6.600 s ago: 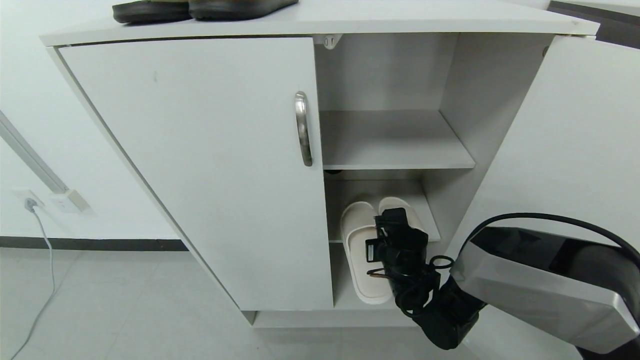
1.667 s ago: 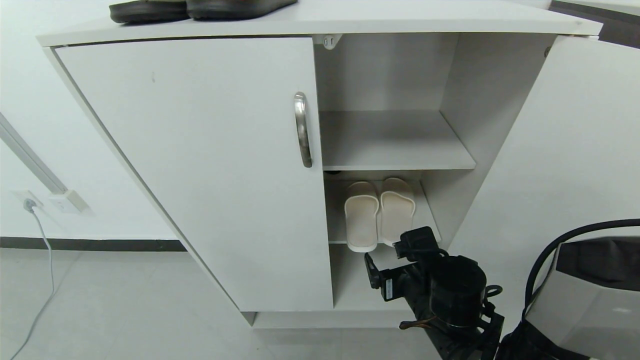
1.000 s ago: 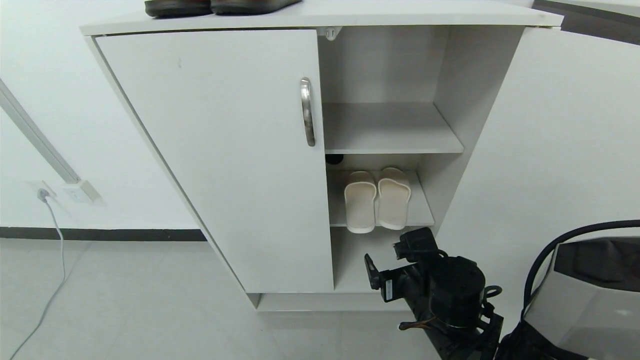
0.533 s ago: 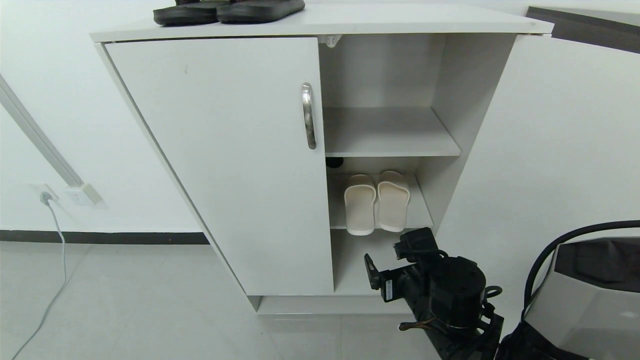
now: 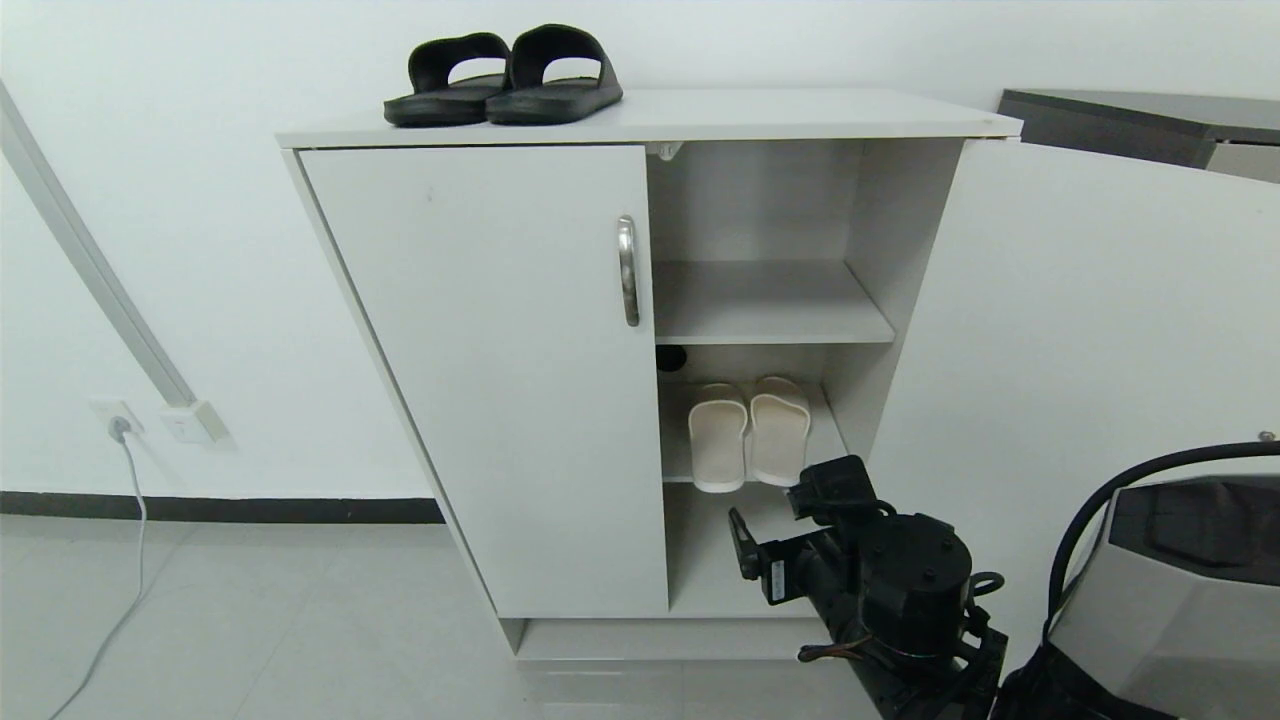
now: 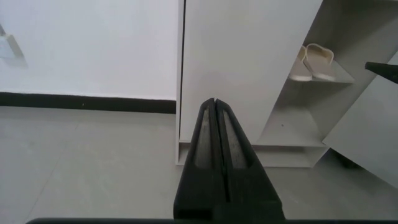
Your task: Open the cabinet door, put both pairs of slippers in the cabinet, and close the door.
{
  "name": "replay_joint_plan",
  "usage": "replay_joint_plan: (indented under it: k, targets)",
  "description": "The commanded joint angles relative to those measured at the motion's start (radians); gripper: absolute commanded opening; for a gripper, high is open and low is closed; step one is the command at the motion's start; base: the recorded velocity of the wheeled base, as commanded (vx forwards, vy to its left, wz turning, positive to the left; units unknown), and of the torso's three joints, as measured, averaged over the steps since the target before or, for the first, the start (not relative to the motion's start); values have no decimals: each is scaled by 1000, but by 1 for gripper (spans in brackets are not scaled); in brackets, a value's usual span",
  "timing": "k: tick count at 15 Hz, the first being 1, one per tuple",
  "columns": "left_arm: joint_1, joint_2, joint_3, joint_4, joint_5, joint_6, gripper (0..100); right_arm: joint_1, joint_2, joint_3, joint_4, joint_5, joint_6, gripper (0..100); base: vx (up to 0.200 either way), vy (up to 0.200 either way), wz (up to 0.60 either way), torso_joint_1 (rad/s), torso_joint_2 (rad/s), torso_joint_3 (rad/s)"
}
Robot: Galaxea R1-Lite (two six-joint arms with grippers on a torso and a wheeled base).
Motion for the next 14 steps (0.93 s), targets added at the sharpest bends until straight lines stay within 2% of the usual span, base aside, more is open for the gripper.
replay_joint_plan:
  k: [1, 4, 14]
  targets:
    - [0, 0, 0, 0, 2, -2, 0, 1, 4, 1, 0, 0, 0, 100, 0, 0, 0, 7, 7, 203]
    - [0, 0, 0, 0, 2, -4, 0, 1, 4, 1, 0, -1, 0, 100, 0, 0, 0, 2, -2, 111]
    - [0, 0, 0, 0, 2, -4, 0, 1, 6, 1, 0, 0, 0, 100, 0, 0, 0, 0, 0, 0]
